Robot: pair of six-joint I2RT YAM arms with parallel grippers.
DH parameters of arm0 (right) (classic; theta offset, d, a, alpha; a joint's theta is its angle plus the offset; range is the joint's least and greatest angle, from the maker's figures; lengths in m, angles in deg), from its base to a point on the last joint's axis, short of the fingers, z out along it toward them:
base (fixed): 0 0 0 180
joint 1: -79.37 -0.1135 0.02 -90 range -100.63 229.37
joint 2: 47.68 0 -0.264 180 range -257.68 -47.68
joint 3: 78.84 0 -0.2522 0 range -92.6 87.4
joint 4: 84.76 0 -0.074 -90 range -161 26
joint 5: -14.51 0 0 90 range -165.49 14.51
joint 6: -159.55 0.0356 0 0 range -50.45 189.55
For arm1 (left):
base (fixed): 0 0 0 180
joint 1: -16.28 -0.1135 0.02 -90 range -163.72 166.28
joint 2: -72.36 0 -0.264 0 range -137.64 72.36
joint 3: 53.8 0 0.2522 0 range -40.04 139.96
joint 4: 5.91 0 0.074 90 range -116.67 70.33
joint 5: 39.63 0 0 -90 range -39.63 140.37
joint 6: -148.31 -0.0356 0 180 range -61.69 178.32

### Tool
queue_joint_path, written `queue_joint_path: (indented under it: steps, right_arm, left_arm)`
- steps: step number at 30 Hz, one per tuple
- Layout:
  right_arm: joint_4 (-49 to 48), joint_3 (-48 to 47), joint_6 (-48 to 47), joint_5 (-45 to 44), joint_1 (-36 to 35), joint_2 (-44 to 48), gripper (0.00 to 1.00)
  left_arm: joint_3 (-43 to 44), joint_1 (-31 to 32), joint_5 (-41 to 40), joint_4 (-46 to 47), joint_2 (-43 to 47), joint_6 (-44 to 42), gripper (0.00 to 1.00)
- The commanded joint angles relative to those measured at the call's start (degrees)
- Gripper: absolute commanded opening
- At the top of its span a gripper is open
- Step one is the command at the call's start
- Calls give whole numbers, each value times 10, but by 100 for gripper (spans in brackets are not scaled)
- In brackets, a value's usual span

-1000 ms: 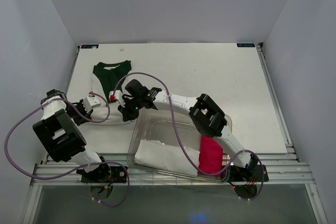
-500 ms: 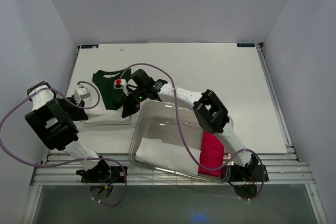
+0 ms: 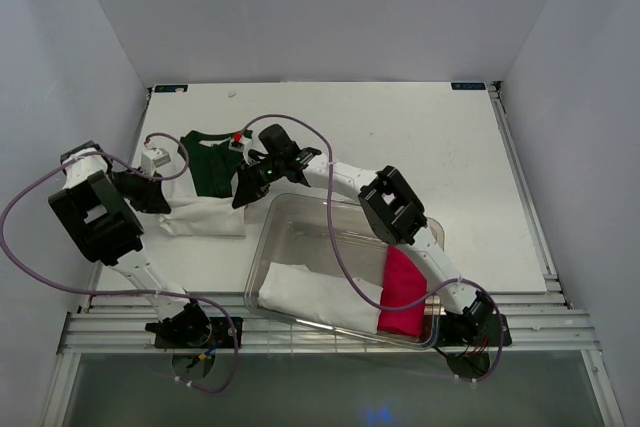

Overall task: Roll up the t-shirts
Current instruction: Roll the T-shirt to the center of the board.

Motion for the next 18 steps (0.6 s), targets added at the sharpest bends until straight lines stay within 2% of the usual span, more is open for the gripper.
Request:
queue_joint_path:
  steps: [1,3,4,7,11,14,16,18]
  right_arm:
    - [-11,-25,48,-5,12,-22,8]
    - [-16,-20,58,-21,12,-24,10]
    - [-21,-13,62,-29,13,-24,11]
    - [-24,1,72,-71,20,-16,21]
    - [-32,-2,93,-90,36,-5,42]
    - [-41,-12,91,-101,41,3,50]
    - [-51,-16,94,-101,43,7,52]
    - [-53,-21,97,-95,43,12,54]
  left_arm:
    - [28,3,-34,73,-9,66,0]
    - [26,11,-50,85,-16,89,0]
    - [24,16,-54,98,-17,98,11]
    - [25,18,-51,126,-15,139,35]
    - [56,18,-44,151,-13,203,41]
    - [80,18,-52,158,-11,241,44]
    - [77,18,-52,158,-4,247,46]
    - [65,18,-44,156,16,237,53]
